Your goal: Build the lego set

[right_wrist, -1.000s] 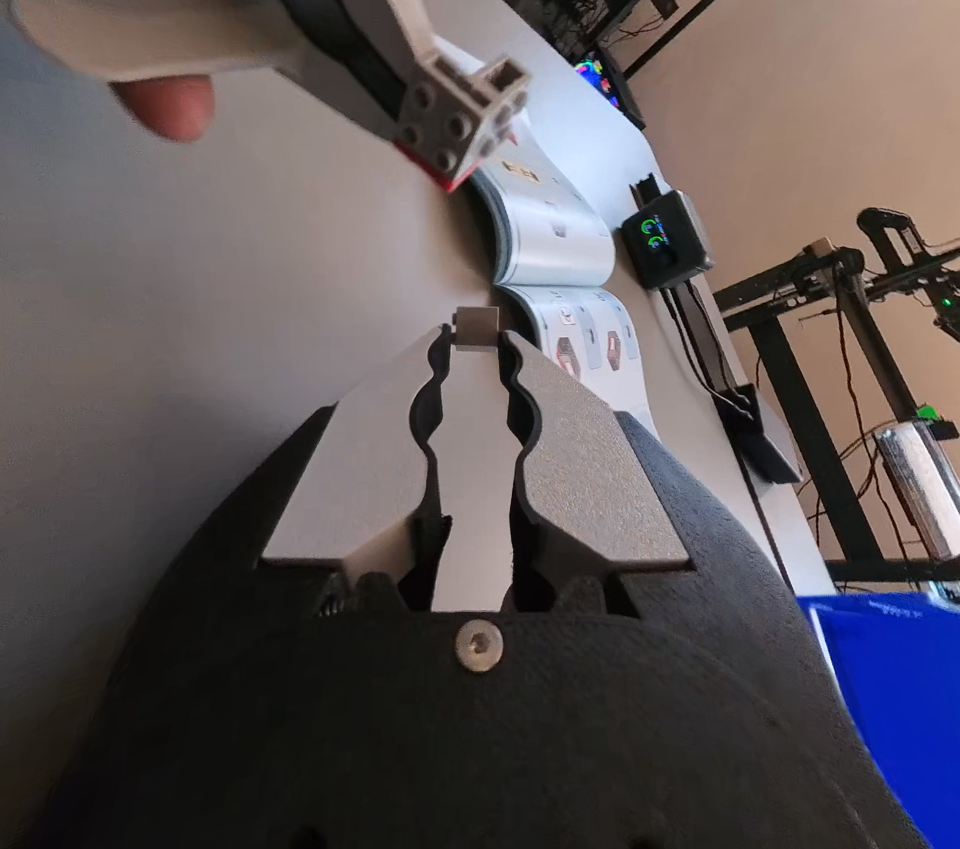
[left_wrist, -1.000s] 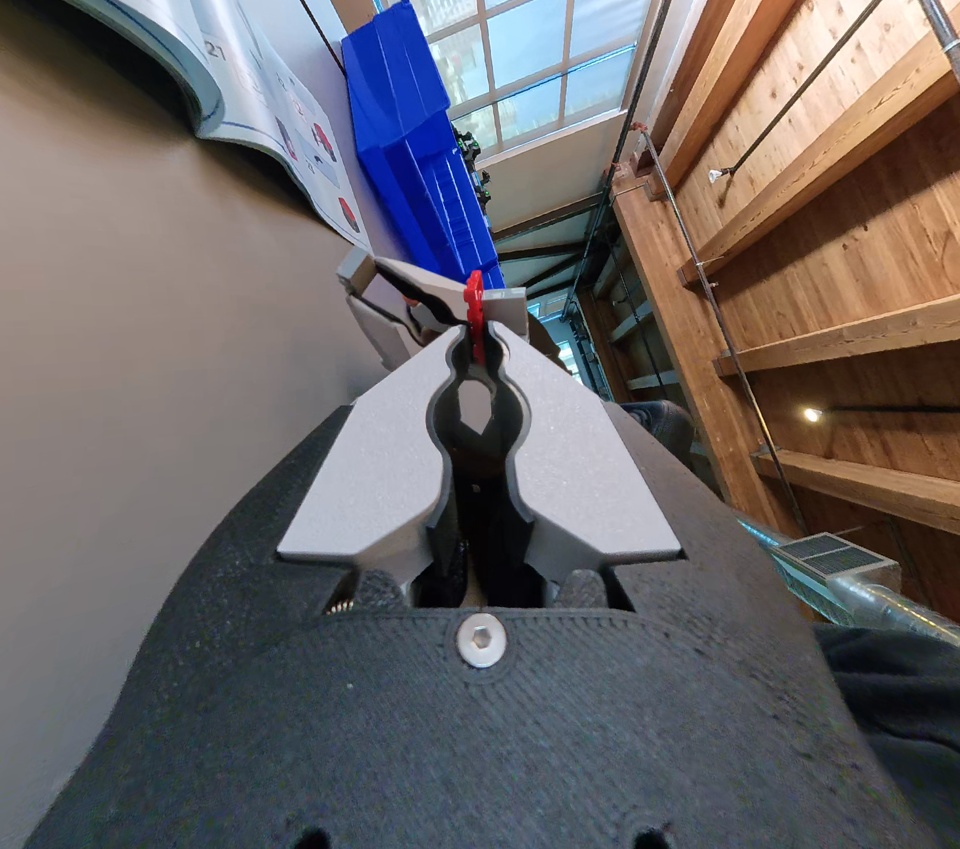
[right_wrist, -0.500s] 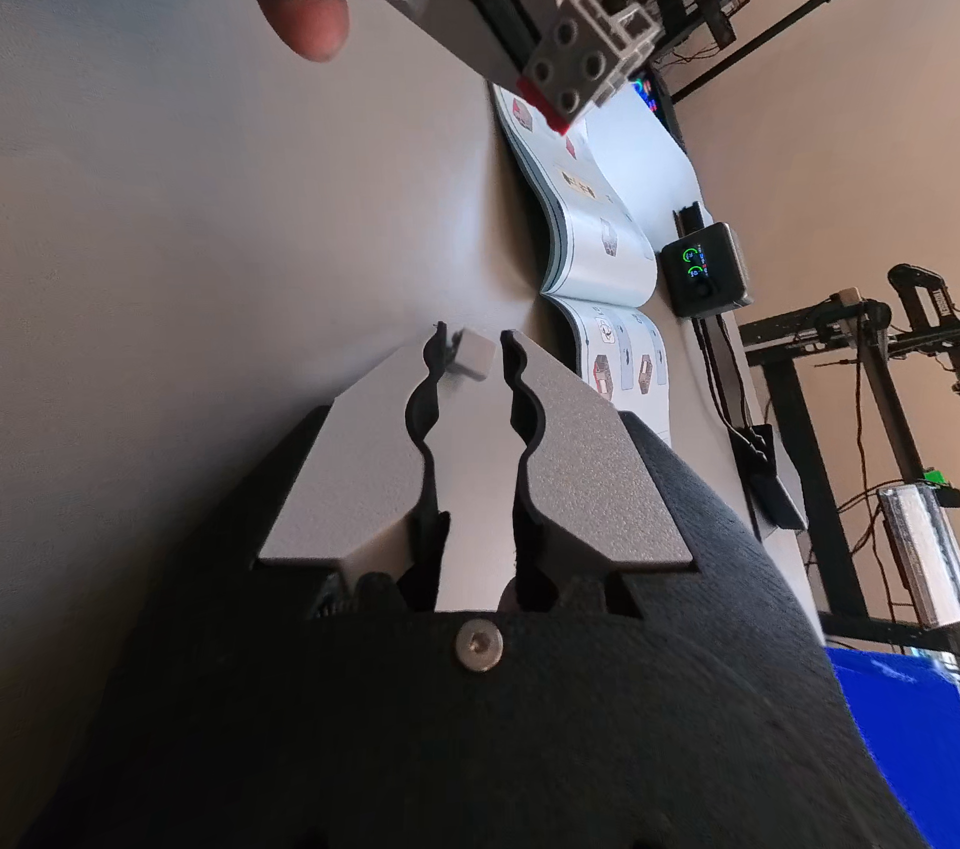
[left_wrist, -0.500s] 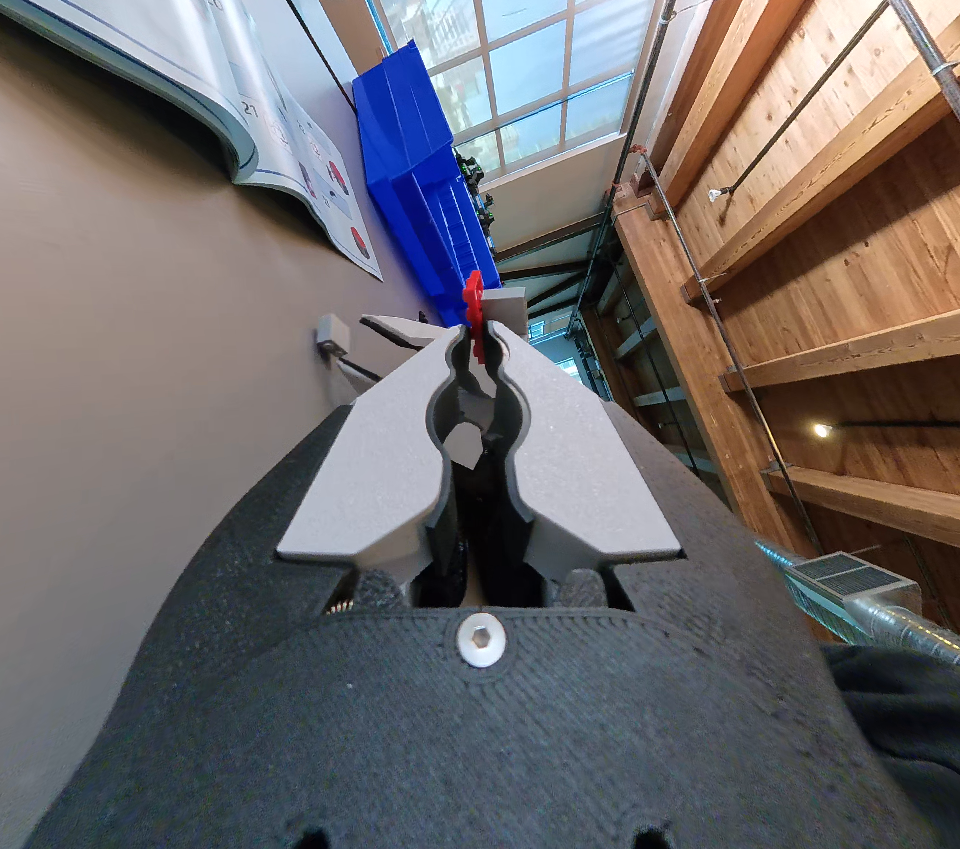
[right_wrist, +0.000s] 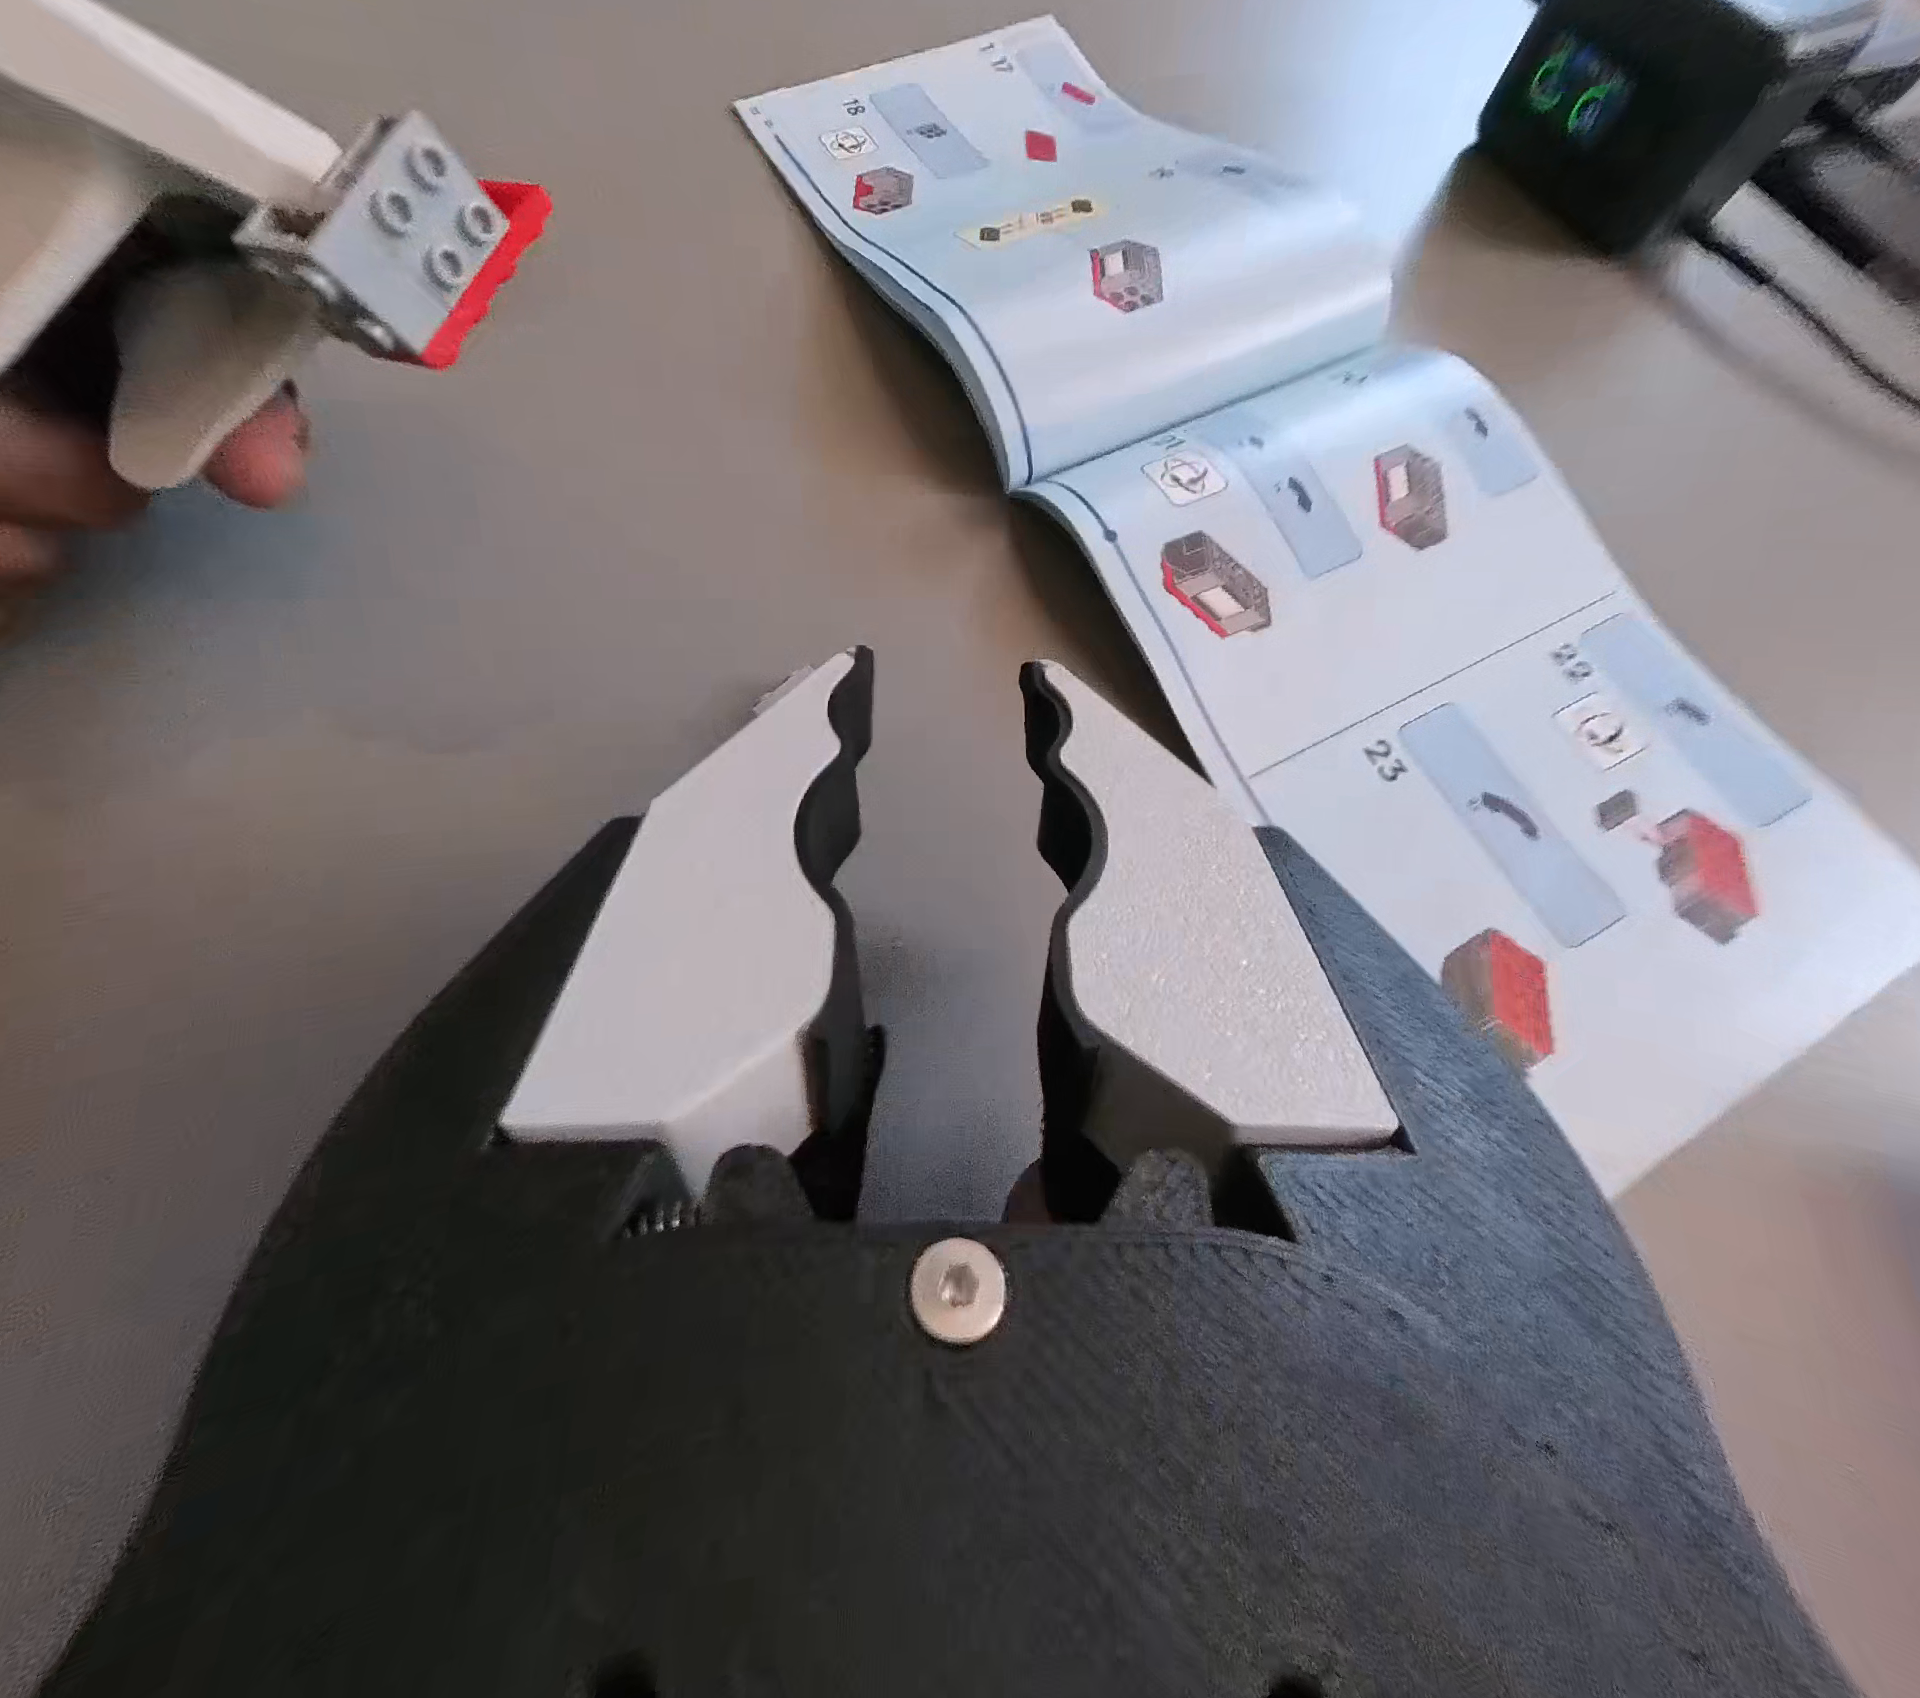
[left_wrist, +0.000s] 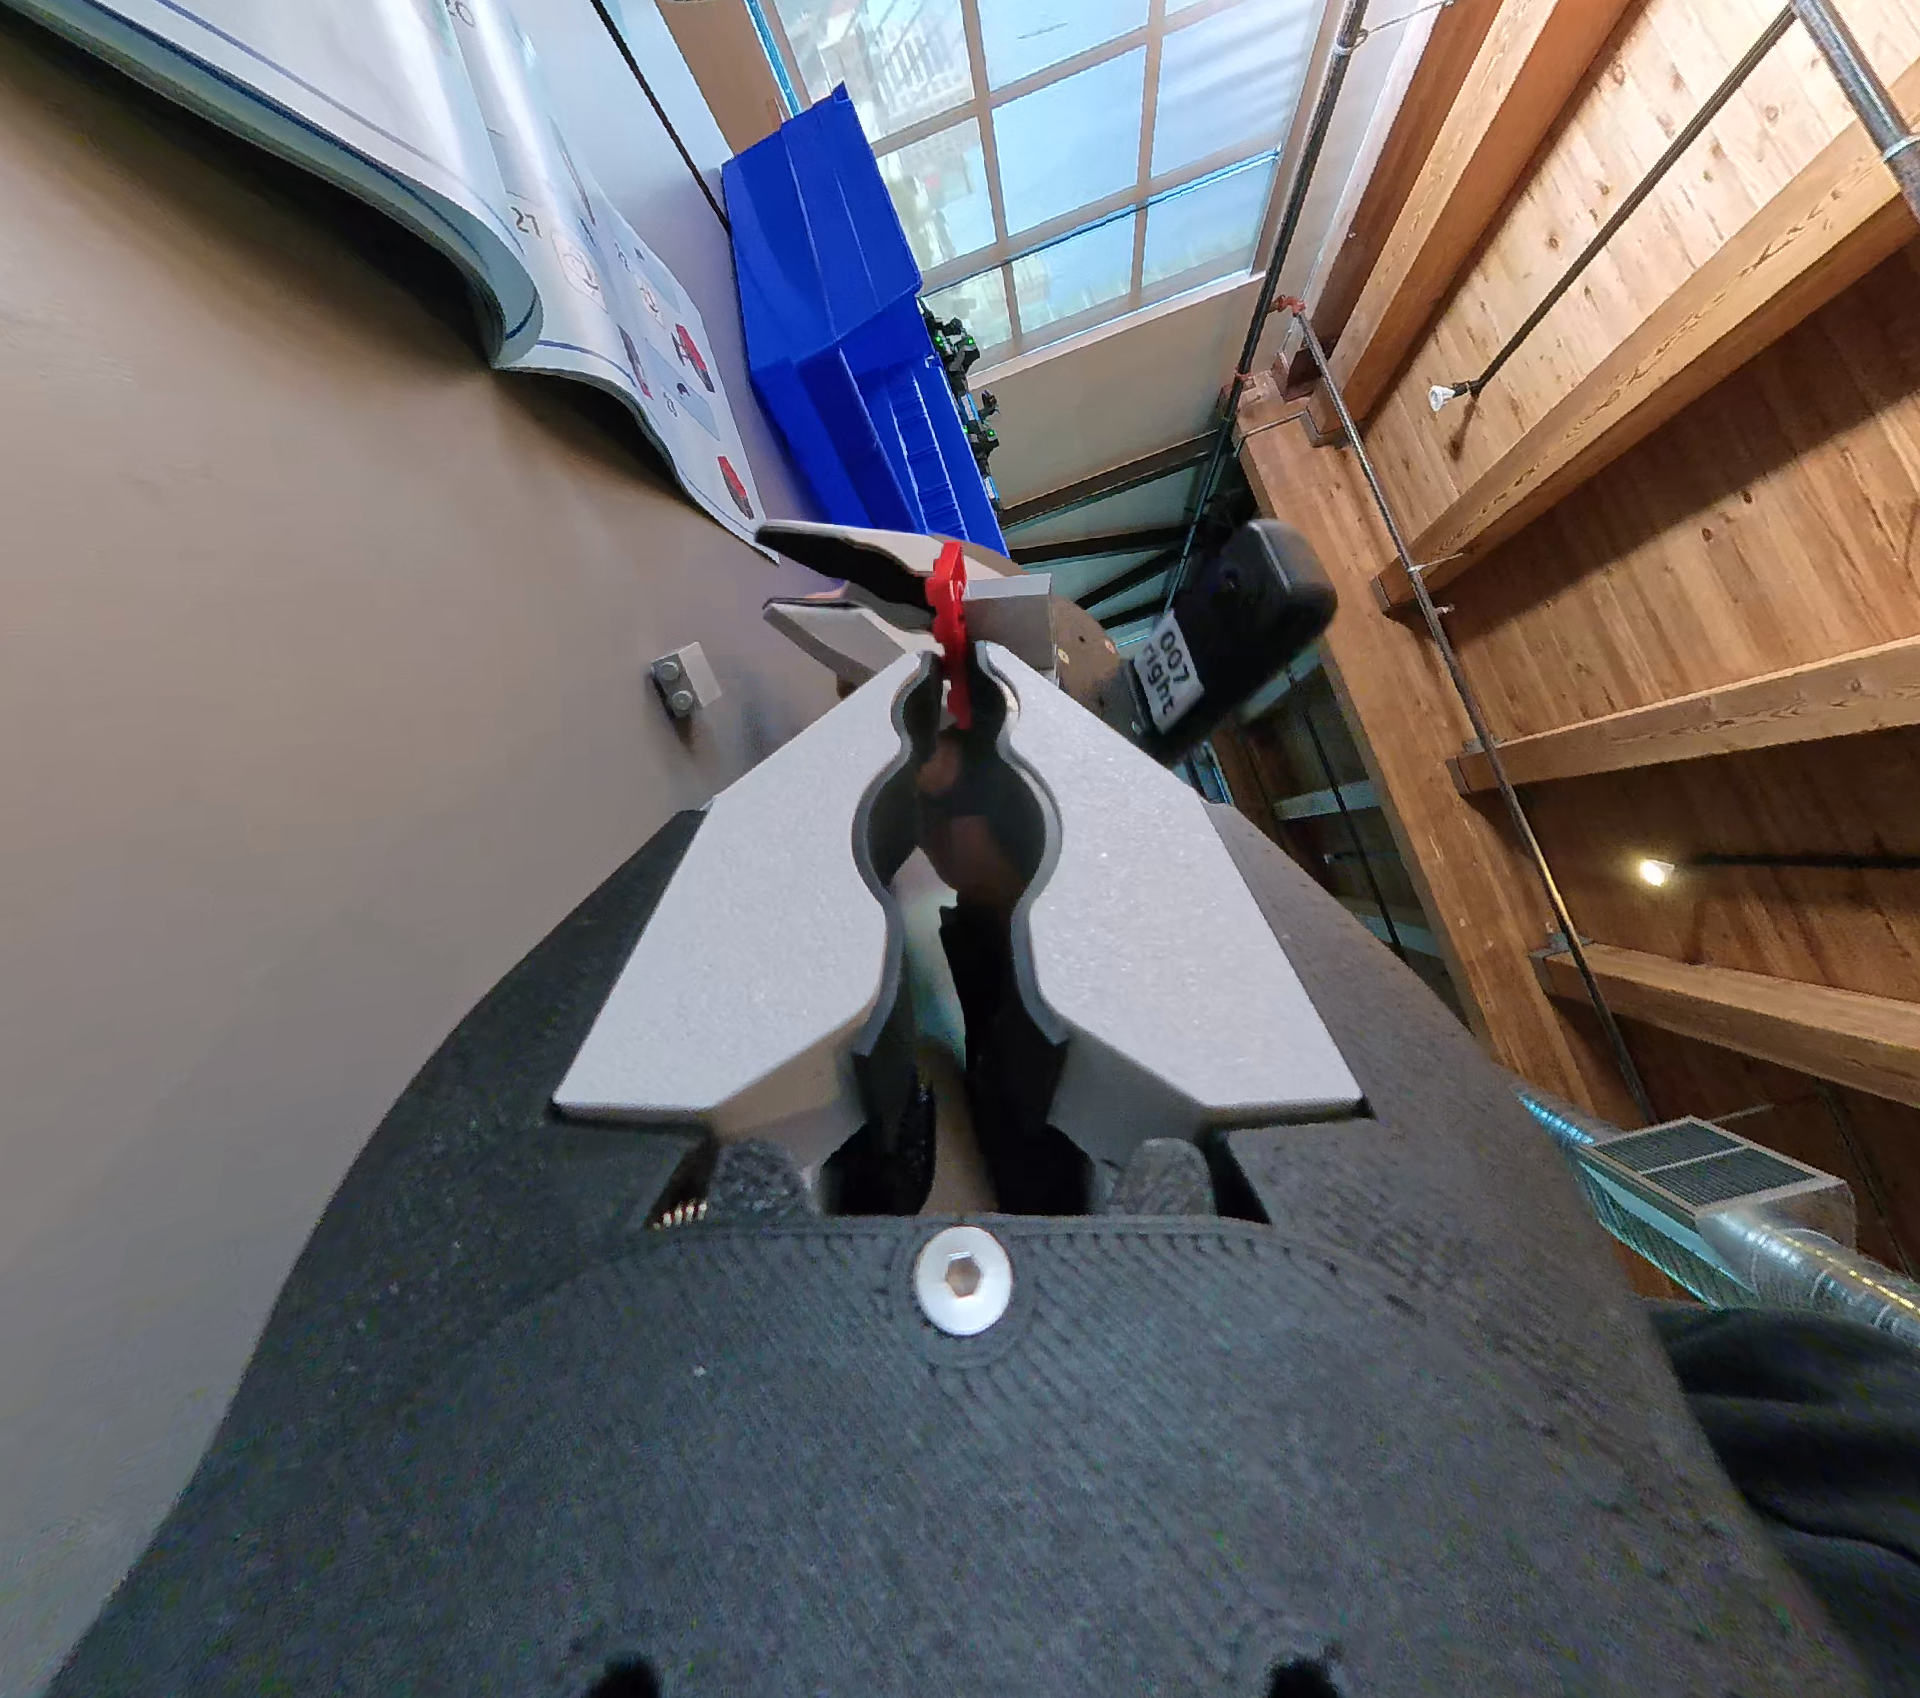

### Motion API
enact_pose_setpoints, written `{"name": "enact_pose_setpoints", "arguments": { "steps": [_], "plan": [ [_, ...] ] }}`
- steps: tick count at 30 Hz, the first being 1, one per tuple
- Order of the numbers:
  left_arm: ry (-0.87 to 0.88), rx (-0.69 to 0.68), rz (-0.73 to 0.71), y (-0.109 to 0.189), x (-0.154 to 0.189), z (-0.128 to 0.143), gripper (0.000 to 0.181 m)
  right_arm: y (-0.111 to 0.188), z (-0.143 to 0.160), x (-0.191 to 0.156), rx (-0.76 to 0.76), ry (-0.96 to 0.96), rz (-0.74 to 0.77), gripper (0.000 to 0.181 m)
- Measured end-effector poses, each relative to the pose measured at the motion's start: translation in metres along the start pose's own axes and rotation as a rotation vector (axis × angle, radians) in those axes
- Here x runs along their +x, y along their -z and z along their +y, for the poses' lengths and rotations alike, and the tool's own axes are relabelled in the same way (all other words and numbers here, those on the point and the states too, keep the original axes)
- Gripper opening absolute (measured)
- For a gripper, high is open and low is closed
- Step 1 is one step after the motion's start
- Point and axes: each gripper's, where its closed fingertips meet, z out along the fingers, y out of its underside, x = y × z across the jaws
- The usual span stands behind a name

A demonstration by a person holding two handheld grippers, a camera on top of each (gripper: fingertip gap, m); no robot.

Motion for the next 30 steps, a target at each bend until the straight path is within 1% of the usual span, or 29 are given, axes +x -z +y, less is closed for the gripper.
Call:
{"name": "enact_pose_setpoints", "arguments": {
  "steps": [4, 6, 13, 19, 23, 28, 30],
  "plan": [
    [0.000, 0.003, -0.005, 0.000, -0.001, -0.001, 0.004, 0.002, 0.003, -0.005, -0.012, -0.125, -0.086, 0.030],
    [0.004, 0.004, -0.012, 0.001, -0.003, -0.002, 0.004, 0.002, 0.006, -0.009, -0.027, -0.138, -0.093, 0.029],
    [0.019, -0.012, -0.034, 0.000, -0.008, 0.001, 0.005, -0.007, 0.020, -0.009, -0.133, -0.110, -0.022, 0.027],
    [0.024, -0.017, -0.043, 0.000, -0.010, 0.002, 0.004, -0.006, 0.018, -0.011, -0.125, -0.284, -0.029, 0.028],
    [0.015, -0.026, -0.041, 0.000, -0.009, 0.003, 0.004, -0.004, 0.019, -0.018, -0.129, -0.328, 0.005, 0.028],
    [0.006, -0.024, -0.046, 0.002, -0.009, 0.001, 0.004, -0.011, 0.021, -0.024, -0.187, -0.296, 0.070, 0.028],
    [0.001, -0.026, -0.048, 0.003, -0.009, 0.001, 0.004, -0.014, 0.022, -0.022, -0.210, -0.272, 0.112, 0.023]
  ]
}}
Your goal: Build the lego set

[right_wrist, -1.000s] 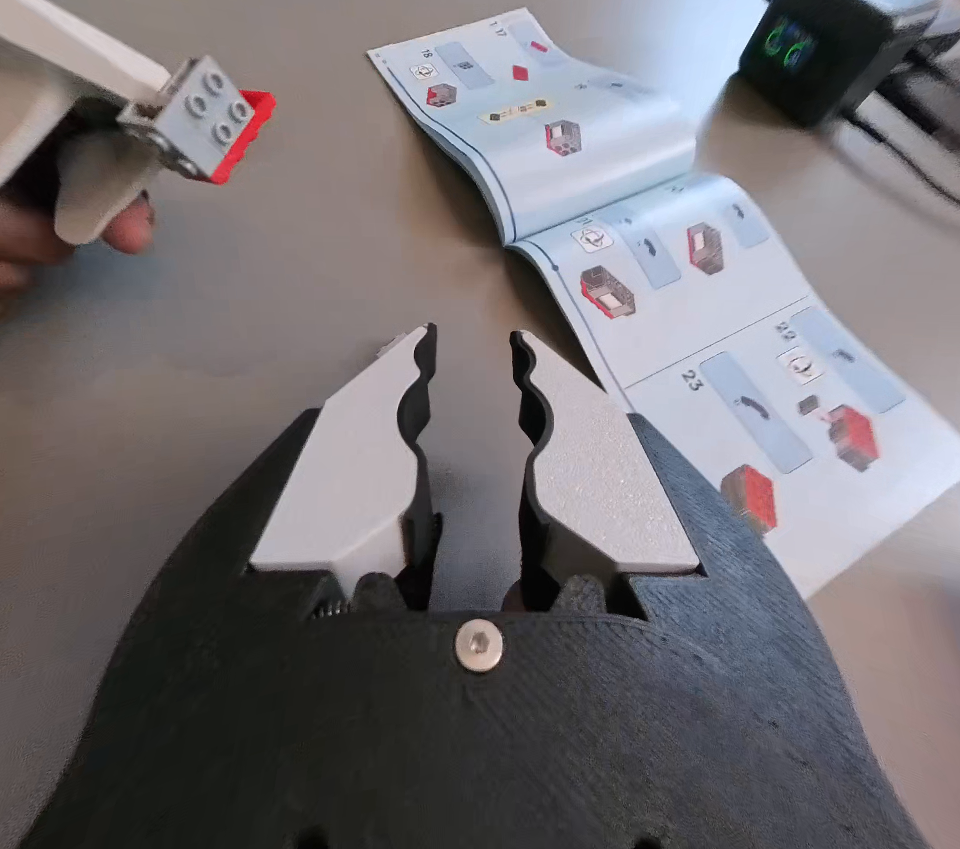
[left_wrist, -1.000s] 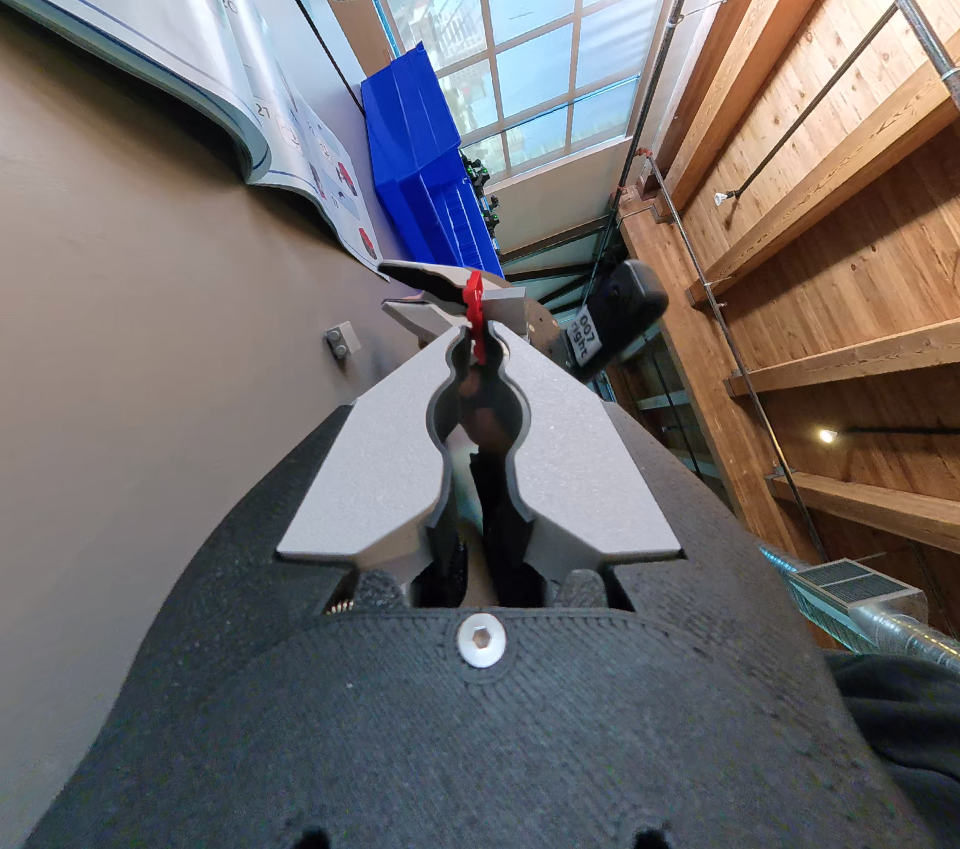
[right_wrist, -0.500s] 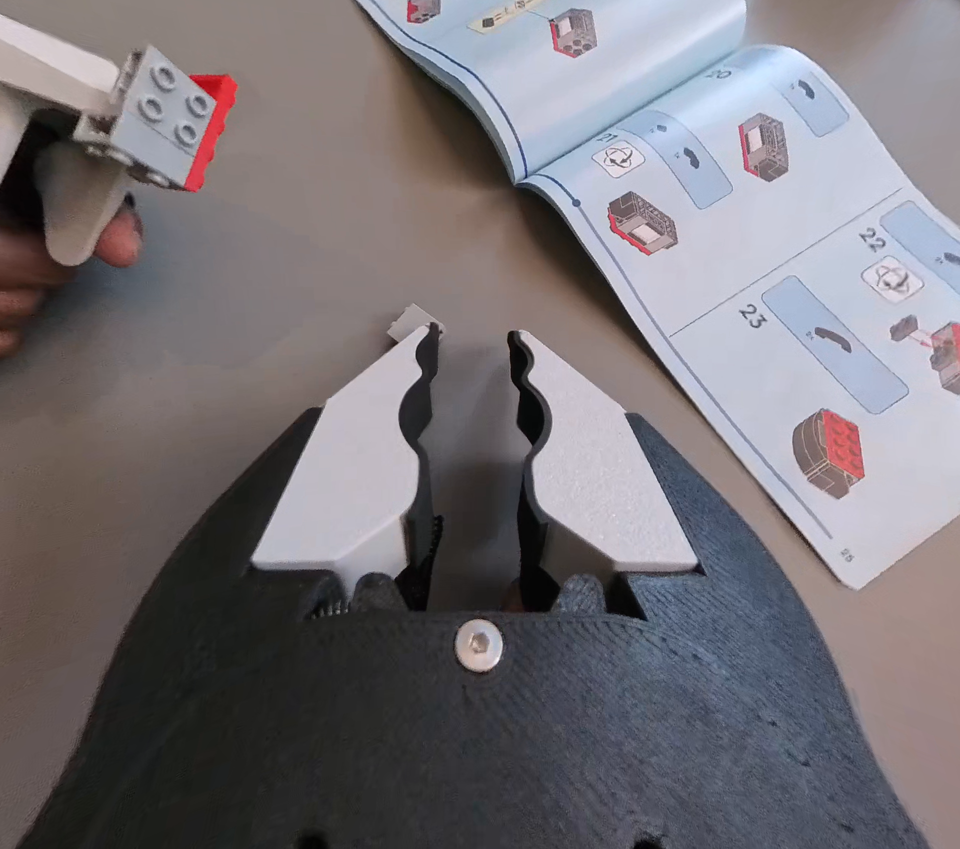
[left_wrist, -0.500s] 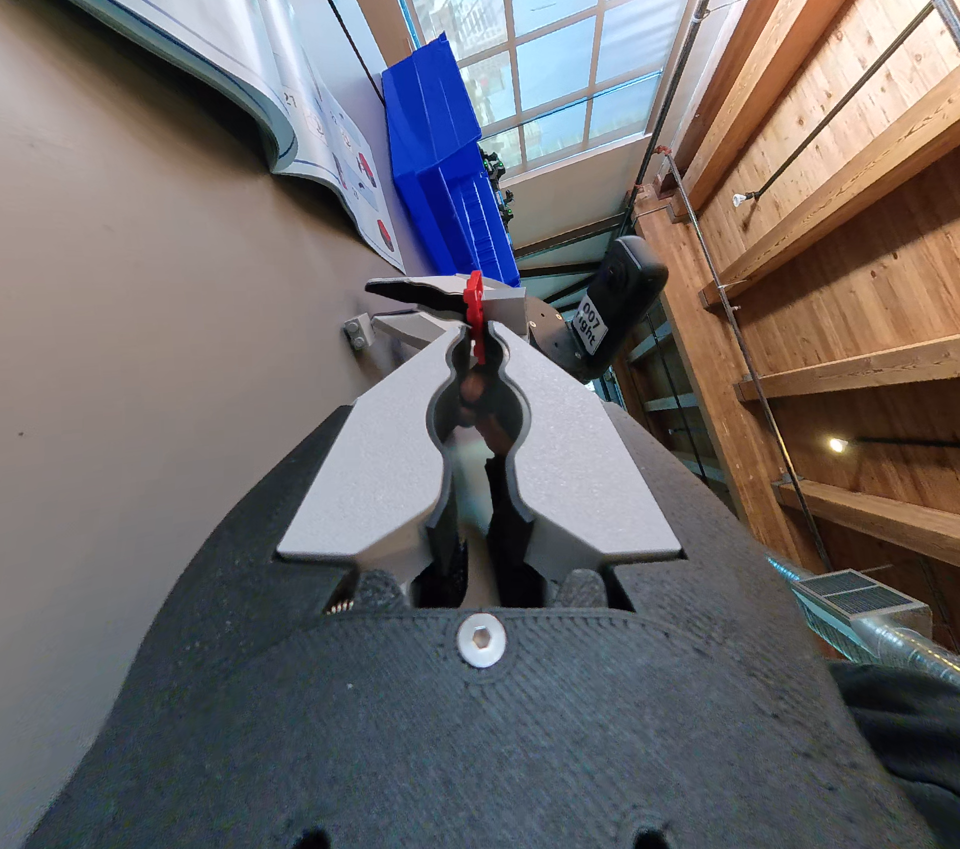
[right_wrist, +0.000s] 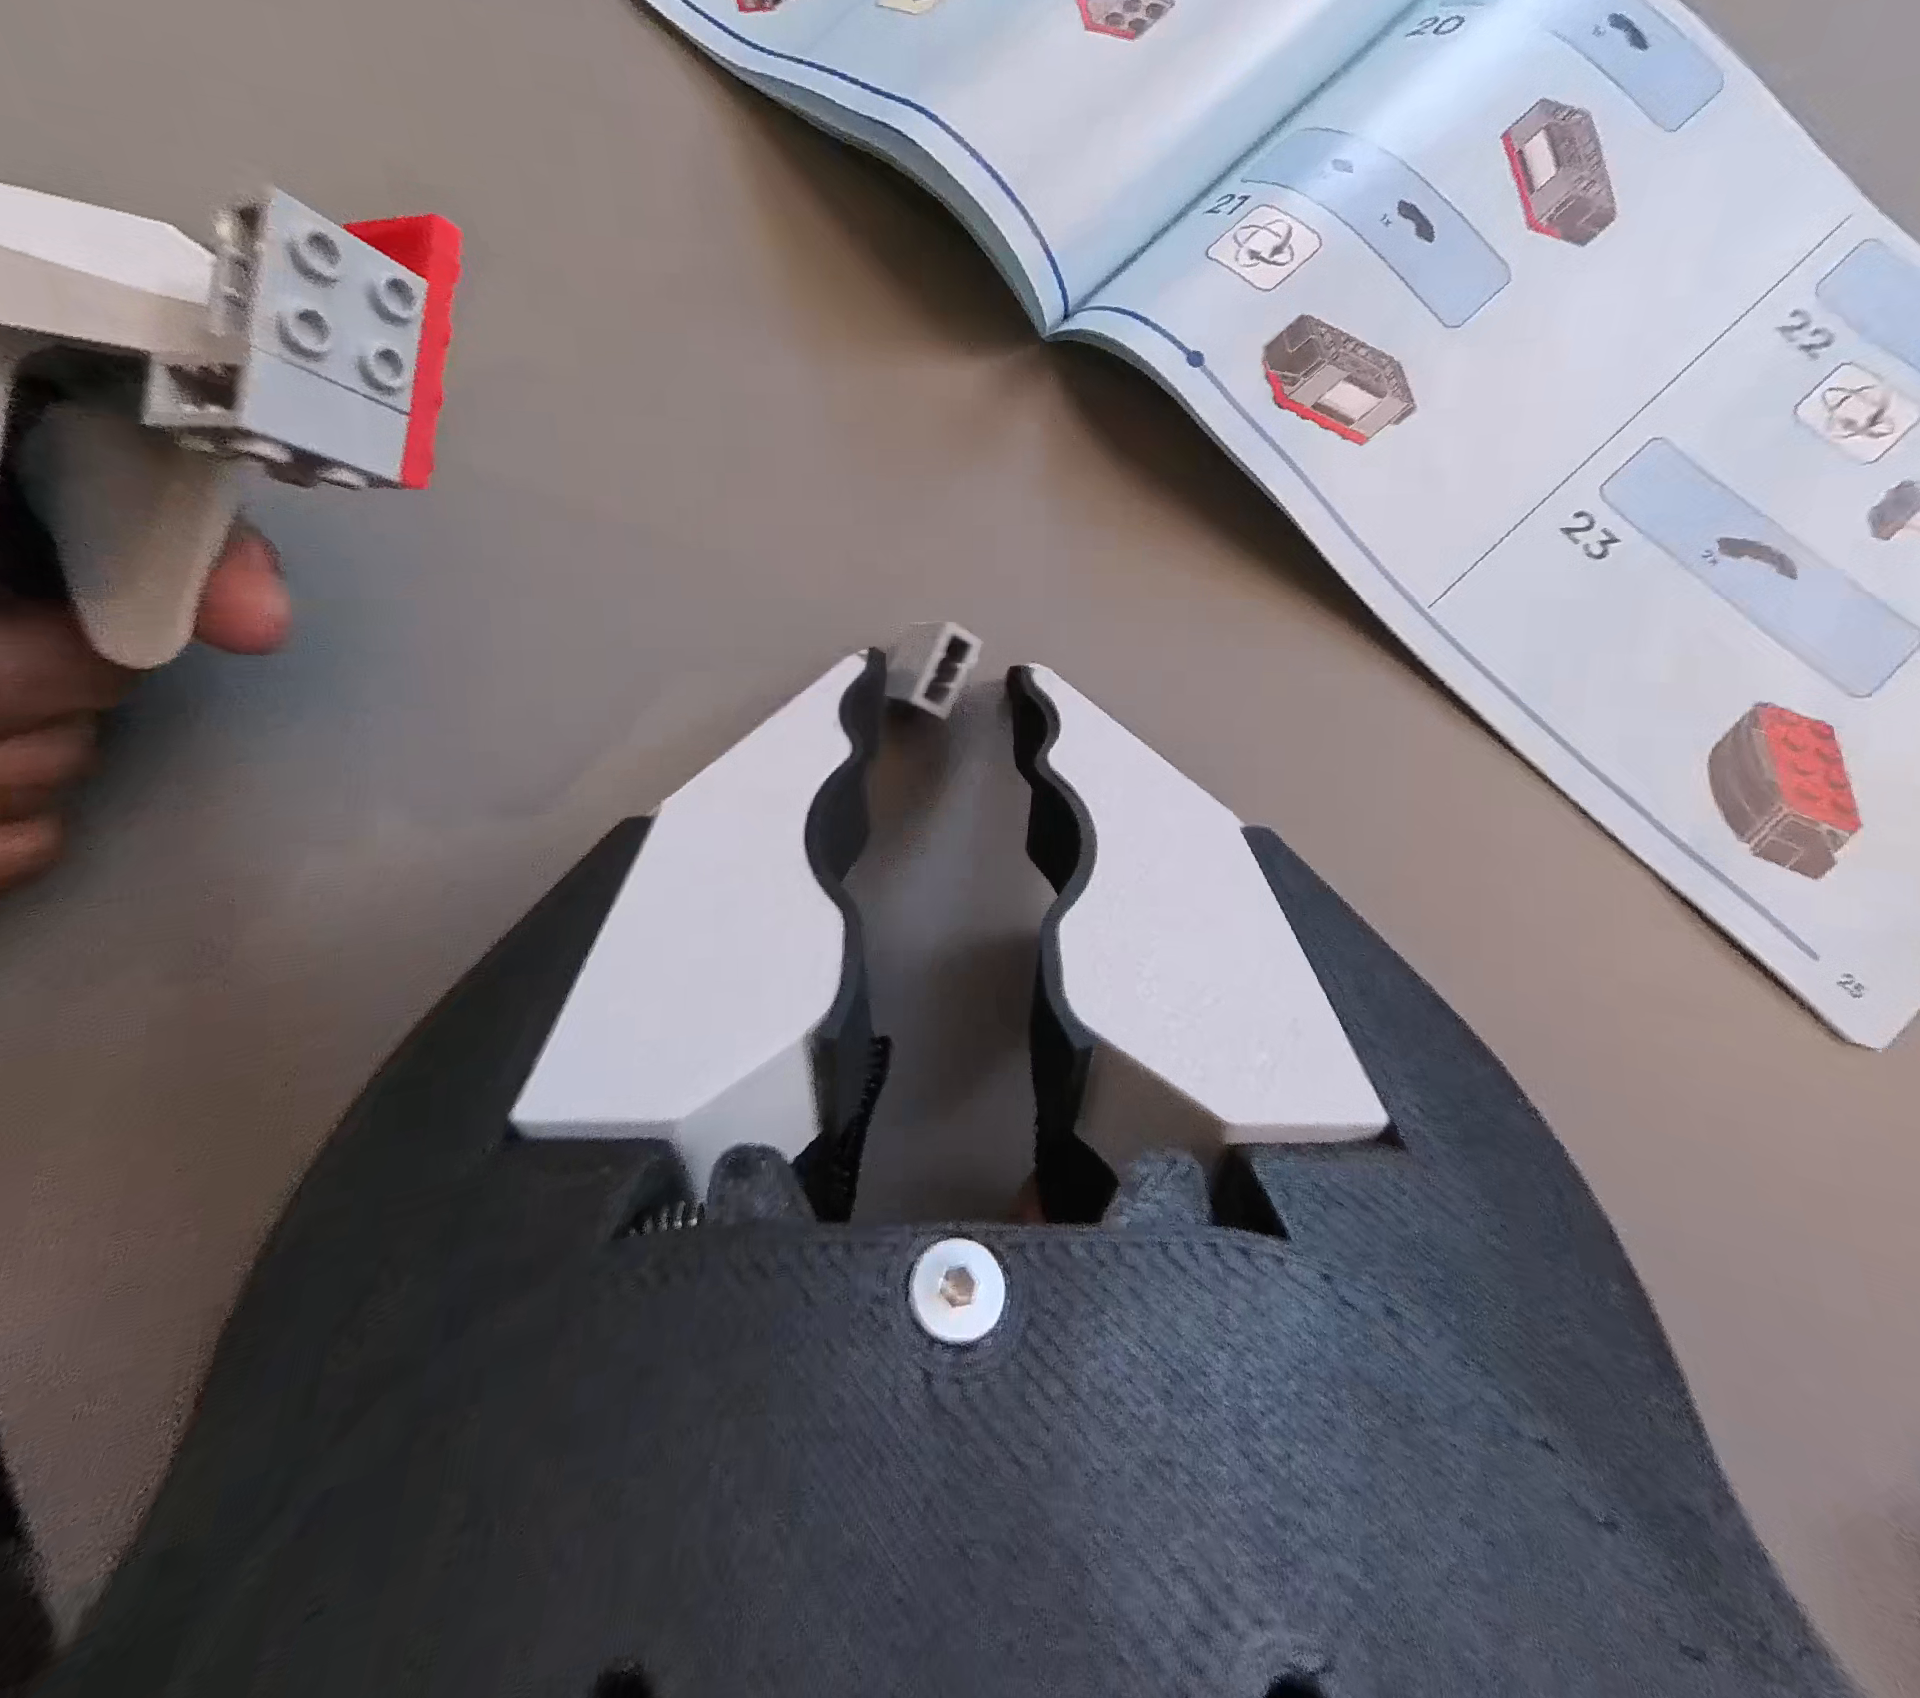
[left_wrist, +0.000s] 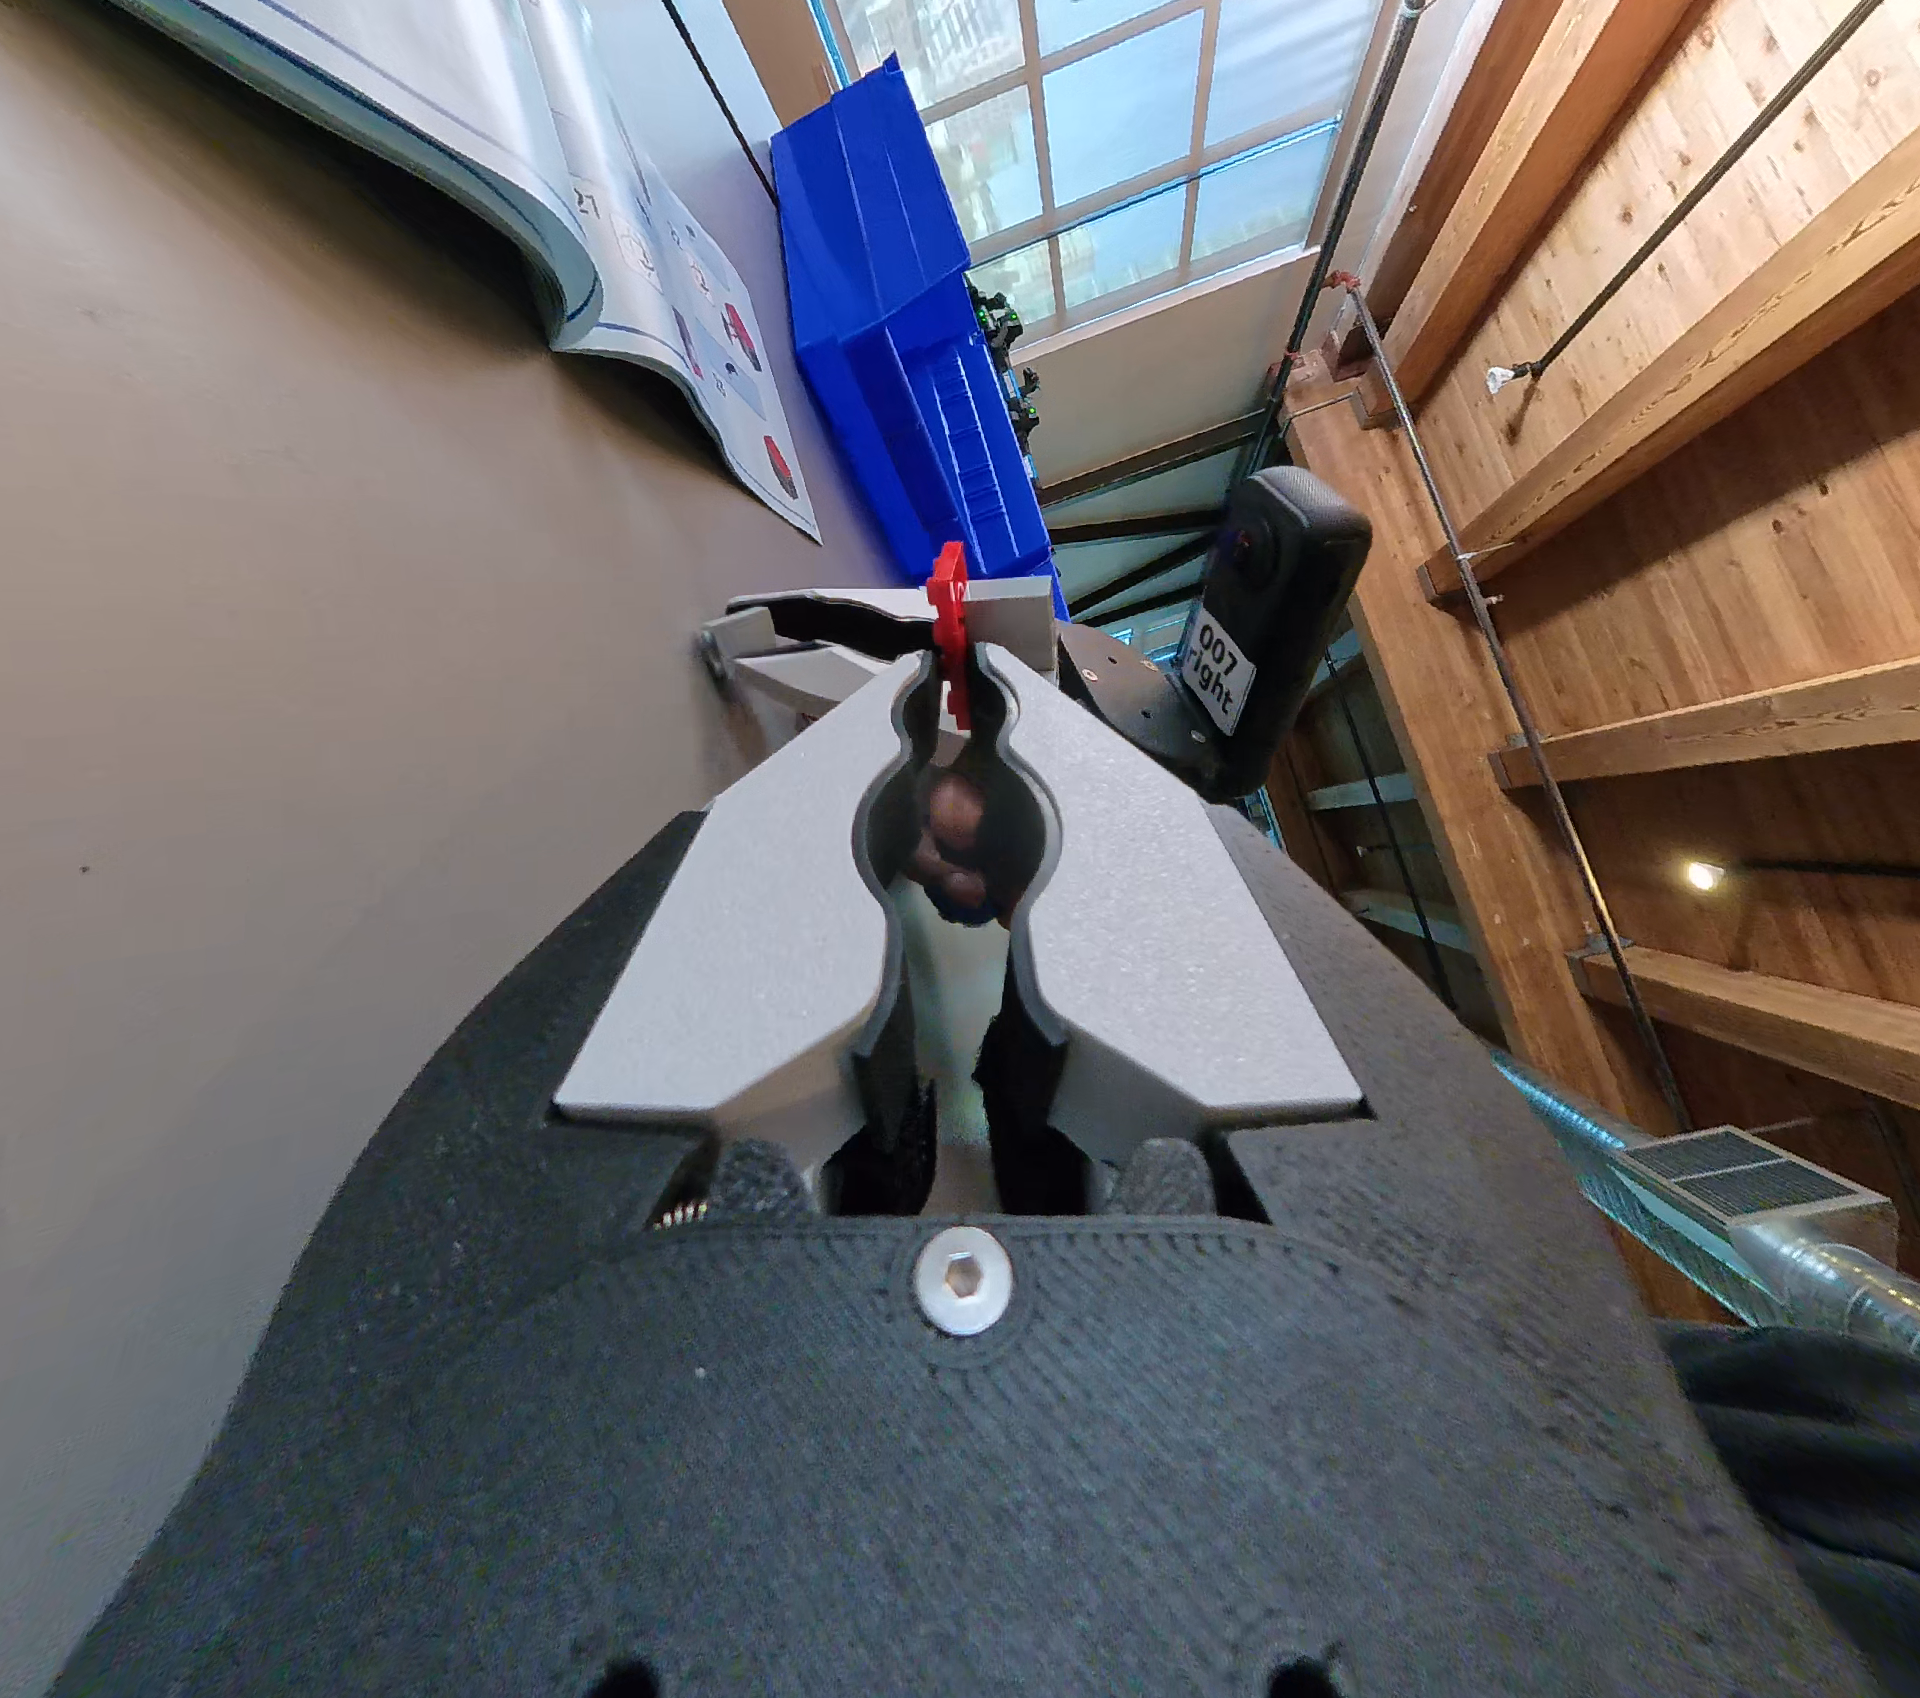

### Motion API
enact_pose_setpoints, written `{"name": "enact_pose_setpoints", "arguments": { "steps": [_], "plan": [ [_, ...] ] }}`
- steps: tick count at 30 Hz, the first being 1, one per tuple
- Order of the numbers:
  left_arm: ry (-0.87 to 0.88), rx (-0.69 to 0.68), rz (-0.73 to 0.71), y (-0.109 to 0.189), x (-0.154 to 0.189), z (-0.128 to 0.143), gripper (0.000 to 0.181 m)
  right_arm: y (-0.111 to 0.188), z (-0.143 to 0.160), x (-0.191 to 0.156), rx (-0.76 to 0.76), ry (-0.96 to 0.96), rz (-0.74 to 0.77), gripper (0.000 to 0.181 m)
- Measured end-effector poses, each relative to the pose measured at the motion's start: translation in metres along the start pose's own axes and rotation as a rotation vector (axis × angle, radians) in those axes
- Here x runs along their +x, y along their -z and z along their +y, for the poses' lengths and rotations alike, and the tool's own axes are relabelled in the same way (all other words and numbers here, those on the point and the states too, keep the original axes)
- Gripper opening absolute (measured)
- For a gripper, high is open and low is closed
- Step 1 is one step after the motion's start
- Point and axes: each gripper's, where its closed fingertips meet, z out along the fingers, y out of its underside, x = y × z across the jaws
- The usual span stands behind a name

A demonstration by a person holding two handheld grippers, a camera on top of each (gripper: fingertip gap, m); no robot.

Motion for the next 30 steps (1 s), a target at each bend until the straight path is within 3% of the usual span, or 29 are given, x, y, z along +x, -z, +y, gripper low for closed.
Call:
{"name": "enact_pose_setpoints", "arguments": {
  "steps": [3, 13, 25, 30],
  "plan": [
    [-0.008, 0.002, -0.007, 0.001, -0.001, -0.001, 0.004, -0.003, -0.001, 0.001, -0.002, 0.068, 0.052, 0.011],
    [-0.026, 0.008, -0.019, 0.004, -0.002, -0.005, 0.005, 0.002, 0.003, -0.002, -0.029, 0.446, 0.094, 0.011],
    [-0.030, 0.002, -0.015, 0.004, -0.001, -0.004, 0.004, 0.001, 0.005, 0.000, -0.045, 0.364, -0.001, 0.016],
    [-0.029, -0.006, -0.011, 0.003, 0.000, -0.002, 0.004, 0.004, 0.006, -0.005, -0.050, 0.360, -0.040, 0.028]
  ]
}}
